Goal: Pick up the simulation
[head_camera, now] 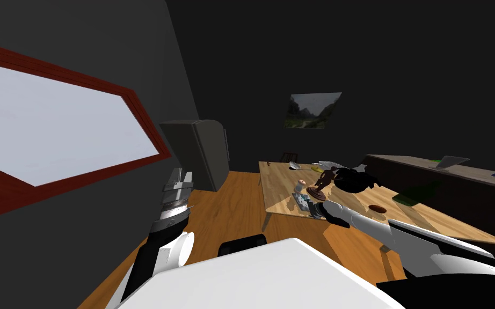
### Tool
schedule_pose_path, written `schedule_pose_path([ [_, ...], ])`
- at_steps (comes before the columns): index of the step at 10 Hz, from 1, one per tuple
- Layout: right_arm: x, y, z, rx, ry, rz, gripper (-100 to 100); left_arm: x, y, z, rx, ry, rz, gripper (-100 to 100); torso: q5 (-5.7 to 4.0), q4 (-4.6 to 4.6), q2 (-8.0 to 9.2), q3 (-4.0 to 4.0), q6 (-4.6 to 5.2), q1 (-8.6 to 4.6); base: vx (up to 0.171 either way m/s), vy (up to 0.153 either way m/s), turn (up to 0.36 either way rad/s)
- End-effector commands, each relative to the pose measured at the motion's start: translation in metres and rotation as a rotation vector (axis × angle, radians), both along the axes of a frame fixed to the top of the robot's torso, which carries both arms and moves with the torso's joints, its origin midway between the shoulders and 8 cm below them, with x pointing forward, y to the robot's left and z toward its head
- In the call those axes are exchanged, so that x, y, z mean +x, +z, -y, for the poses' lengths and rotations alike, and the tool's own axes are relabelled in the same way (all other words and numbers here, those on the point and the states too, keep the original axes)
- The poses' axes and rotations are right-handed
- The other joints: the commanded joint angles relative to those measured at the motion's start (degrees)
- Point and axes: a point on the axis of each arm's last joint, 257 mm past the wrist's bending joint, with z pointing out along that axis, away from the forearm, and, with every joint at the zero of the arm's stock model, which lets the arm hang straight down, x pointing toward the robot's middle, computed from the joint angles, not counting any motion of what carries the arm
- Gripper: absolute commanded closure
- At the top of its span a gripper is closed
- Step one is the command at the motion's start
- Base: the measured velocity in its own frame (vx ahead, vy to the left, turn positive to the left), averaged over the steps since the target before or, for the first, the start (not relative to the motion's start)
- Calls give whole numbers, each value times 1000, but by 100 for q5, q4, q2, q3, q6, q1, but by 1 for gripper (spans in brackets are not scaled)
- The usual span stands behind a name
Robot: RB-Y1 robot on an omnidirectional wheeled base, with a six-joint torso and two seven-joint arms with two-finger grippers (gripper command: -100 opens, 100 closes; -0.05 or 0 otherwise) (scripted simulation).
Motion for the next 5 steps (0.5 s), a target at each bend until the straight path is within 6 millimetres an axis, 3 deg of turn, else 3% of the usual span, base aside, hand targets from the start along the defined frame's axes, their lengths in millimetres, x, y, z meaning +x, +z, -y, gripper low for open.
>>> schedule_pose_path([
  [1,-4,-3,6,-25,16,-18,-100,0,0,0,0,0,0,0,0,0,0,0,0,0,20,-25,23],
  [2,-2,-2,4,-15,7,-10,-100,0,0,0,0,0,0,0,-1,0,0,0,0,-3,9,-13,6],
  [3,-3,-2,4,-17,10,-12,0,0,0,0,0,0,0,0,0,1,3,2,1,1,0,0,0],
  [4,-15,-8,3,-7,-8,-7,-100,0,0,0,0,0,0,0,1,1,6,3,1,5,12,-7,147],
  [5,-19,-11,-2,1,-13,1,-100,0,0,0,0,0,0,0,1,1,5,3,-2,5,23,-21,248],
])
